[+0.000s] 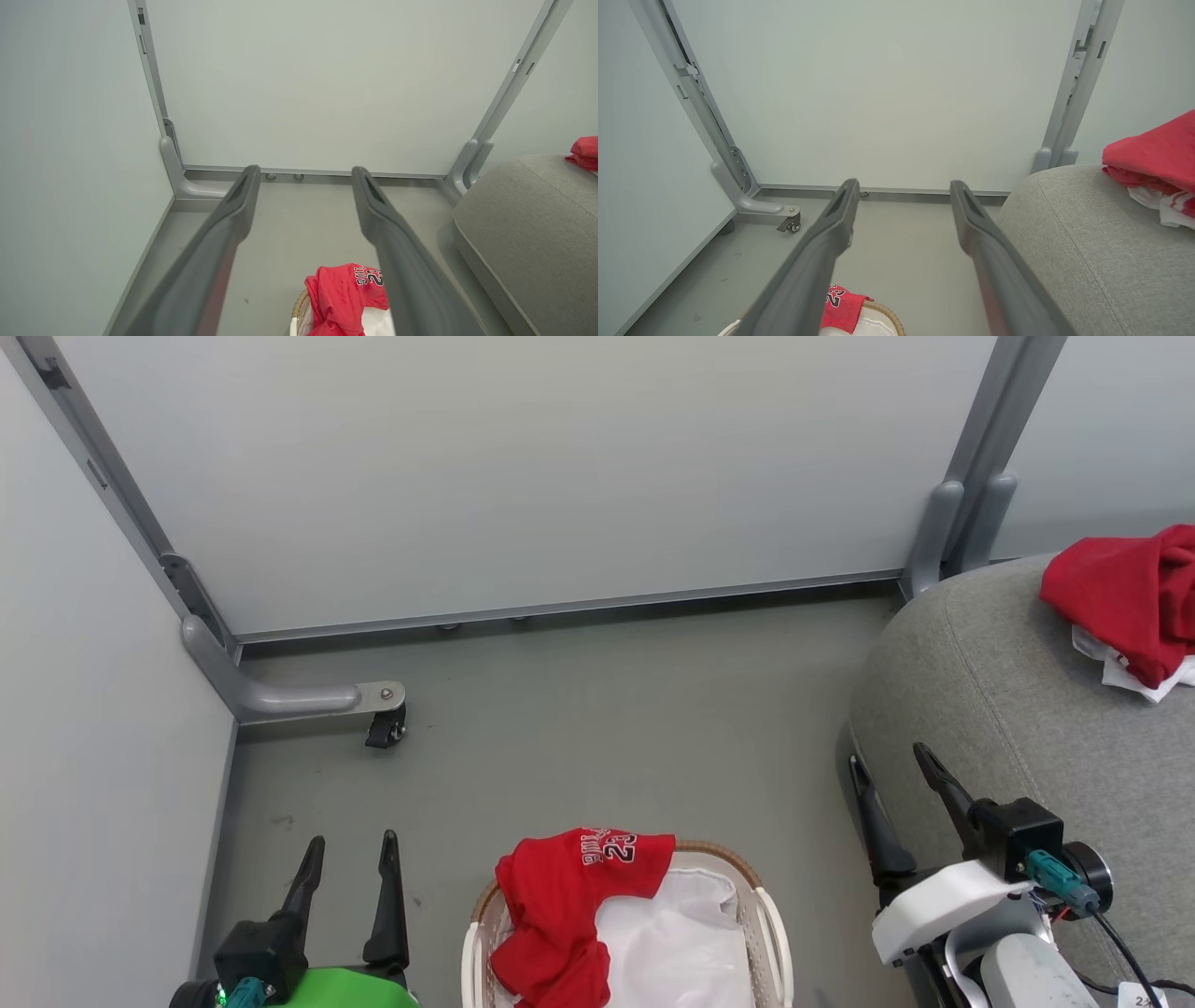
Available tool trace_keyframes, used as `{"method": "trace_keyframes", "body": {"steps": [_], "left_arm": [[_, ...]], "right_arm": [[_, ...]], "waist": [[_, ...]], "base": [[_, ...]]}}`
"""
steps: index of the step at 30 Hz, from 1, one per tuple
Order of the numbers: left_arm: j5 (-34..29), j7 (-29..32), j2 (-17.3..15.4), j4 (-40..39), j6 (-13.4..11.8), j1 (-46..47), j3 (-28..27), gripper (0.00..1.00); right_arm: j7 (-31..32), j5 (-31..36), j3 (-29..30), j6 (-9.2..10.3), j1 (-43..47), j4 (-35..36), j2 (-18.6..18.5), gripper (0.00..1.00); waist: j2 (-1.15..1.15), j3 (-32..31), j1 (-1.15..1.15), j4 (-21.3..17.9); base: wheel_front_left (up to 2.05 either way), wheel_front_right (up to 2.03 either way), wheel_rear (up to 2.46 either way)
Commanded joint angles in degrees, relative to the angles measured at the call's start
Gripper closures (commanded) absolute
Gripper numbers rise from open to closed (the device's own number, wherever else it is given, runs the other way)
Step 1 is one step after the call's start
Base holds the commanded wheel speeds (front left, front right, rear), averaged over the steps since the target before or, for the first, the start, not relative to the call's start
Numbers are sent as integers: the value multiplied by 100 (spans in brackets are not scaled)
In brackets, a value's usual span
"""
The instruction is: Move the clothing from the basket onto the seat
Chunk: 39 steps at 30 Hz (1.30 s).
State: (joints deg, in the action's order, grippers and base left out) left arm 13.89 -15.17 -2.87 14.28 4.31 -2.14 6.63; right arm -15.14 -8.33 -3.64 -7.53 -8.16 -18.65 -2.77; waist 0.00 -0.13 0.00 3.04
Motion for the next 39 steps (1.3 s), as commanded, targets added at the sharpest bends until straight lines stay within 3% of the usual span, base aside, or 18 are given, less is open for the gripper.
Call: {"method": "trace_keyframes", "body": {"steps": [1,16,24,39], "left_arm": [[-29,3,-4,8,6,-47,-16,0],[-188,3,-4,111,75,160,56,0],[-509,3,-4,428,204,853,390,0],[-339,3,-13,2998,281,2702,1810,0]], "right_arm": [[-1,17,1,8,24,-20,-23,0],[-1,179,141,8,-167,12,-22,0],[-1,299,260,8,-419,208,-21,0],[-1,513,115,8,-1432,648,-20,0]], "waist": [[0,0,0,-1],[0,73,0,-36],[0,487,0,-69],[0,2302,0,-876]], "base": [[0,0,0],[0,0,0],[0,0,0],[0,0,0]]}}
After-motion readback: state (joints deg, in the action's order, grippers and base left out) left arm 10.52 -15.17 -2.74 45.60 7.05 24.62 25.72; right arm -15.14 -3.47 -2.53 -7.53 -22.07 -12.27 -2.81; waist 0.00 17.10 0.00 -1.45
